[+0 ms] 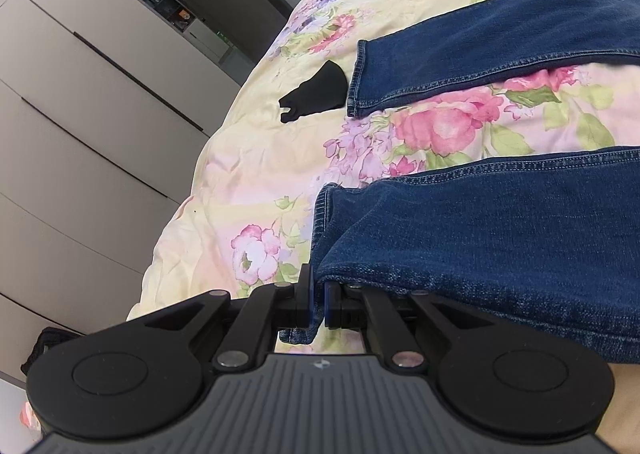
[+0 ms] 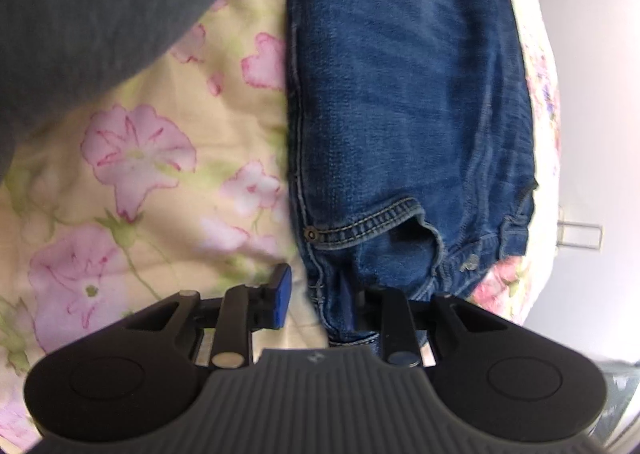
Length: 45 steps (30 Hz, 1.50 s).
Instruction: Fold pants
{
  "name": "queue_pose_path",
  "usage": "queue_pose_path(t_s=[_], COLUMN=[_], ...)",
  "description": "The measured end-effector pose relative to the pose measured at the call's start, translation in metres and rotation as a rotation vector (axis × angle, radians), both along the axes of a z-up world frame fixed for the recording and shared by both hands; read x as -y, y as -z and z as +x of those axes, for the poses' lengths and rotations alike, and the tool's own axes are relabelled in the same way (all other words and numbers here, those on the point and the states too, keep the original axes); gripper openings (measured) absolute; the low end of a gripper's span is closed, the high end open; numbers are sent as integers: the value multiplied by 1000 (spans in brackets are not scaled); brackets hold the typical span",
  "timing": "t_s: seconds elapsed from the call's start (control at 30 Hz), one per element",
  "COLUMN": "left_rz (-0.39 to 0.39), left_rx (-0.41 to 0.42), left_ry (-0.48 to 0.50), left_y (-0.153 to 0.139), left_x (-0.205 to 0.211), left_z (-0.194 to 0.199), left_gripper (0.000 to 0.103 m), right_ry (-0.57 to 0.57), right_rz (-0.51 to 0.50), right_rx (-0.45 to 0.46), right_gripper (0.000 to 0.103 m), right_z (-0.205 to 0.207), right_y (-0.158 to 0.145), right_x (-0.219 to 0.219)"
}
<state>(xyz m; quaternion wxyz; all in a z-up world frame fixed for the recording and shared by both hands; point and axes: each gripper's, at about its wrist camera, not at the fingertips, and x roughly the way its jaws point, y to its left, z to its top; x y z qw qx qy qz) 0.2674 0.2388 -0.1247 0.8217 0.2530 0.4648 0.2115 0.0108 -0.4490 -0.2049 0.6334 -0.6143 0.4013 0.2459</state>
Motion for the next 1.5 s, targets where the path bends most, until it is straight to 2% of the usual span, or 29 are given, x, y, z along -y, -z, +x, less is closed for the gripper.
queue_pose_path(t_s=[0.13,0.23,0.33,0.43,0.6,0.67,0.83,0.97,1.1,1.2,1.23,1.33,1.5], left_rz=[-23,-41,-54,-74,-72,-67,-52,-30,6,40,62,167,241], left_rx=[19,31,42,64,98,114,165,181,168,99,80,30,-81], left_ry=[-29,-47,-53,-63,-65,-73,-72,-90,-95,-99,-98,-45,19], left_y=[0,-2,-7,-17,-39,-49,-73,-81,-74,-52,-43,-14,24], left_x=[-2,-3,-5,-7,-8,-8,-6,-4,5,15,18,32,43], left_z=[2,2,-1,-3,10,23,73,126,186,234,248,286,327], left_gripper=[4,4,5,5,5,5,5,5,5,5,5,5,6], right_ry=[-24,-32,16,133,326,391,529,583,625,662,674,700,728], right_rz=[-9,-22,-11,80,274,324,423,443,426,405,394,370,332], right_rx=[1,42,73,136,398,468,570,608,606,574,554,478,393], right_gripper=[20,12,3,2,1,1,0,1,1,1,1,1,1], right_z=[3,3,2,4,21,34,96,158,225,278,306,355,412], right_y=[7,12,8,-18,-94,-116,-151,-164,-165,-153,-143,-113,-65], right_x=[3,1,-1,0,3,8,19,24,28,30,30,34,41])
